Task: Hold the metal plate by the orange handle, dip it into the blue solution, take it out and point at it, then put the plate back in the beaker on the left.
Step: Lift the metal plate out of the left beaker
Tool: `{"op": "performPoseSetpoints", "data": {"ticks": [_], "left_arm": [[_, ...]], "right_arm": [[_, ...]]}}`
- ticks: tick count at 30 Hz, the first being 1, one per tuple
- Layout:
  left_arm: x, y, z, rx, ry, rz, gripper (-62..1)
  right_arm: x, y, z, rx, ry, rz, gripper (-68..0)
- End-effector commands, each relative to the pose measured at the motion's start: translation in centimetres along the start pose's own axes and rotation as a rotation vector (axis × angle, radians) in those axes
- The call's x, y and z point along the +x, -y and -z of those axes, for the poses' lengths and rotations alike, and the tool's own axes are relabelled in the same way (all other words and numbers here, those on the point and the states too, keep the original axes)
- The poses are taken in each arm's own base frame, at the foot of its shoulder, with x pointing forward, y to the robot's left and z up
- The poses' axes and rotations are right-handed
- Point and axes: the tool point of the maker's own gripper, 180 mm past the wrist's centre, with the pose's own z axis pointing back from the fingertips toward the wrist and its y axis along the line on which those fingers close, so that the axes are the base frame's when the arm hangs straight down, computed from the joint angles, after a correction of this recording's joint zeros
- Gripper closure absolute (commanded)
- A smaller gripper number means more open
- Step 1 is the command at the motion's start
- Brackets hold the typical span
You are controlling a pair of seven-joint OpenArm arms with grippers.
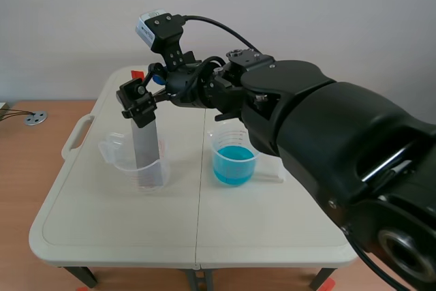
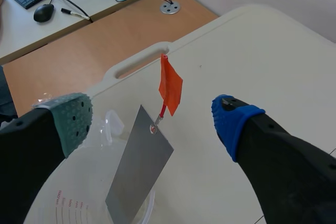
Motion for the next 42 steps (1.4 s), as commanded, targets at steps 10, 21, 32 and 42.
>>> {"op": "performPoseSetpoints", "data": {"ticks": [10,21,32,42], "left_arm": [[0.7,-0.1,0.0,0.006,0.023,-0.002,-1.2],[0.6,-0.1,0.0,0.004,0.02,0.005,-1.2],[0.6,-0.1,0.0,0.004,0.02,0.005,-1.2],[0.6,-0.1,0.0,0.004,0.02,0.005,-1.2]], "right_arm": [[3.9,-0.7,0.7,0.018,0.11,-0.006,-30.3],[4.0,-0.4,0.7,-0.002,0.116,-0.006,-16.5],[4.1,-0.4,0.7,-0.001,0.125,-0.006,-1.2],[4.9,-0.9,0.5,0.025,0.175,-0.011,-1.2]]}}
